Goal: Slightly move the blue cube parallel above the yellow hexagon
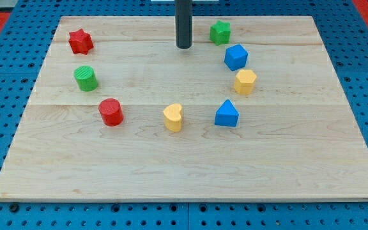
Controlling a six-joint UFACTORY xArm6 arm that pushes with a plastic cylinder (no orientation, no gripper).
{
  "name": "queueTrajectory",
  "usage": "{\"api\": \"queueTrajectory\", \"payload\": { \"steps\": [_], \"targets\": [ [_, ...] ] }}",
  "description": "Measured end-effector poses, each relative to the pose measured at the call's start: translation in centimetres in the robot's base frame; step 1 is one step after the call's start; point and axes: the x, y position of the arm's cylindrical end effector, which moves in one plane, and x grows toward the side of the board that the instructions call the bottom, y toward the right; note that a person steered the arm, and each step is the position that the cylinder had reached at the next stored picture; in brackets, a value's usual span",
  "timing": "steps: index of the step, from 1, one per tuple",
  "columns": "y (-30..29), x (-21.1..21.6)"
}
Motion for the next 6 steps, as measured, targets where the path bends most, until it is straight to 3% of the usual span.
{"api": "queueTrajectory", "payload": {
  "steps": [1, 2, 3, 4, 5, 6],
  "targets": [
    [4.4, -3.3],
    [7.3, -3.7],
    [1.4, -1.9],
    [0.9, 3.4],
    [3.0, 6.0],
    [6.2, 5.8]
  ]
}}
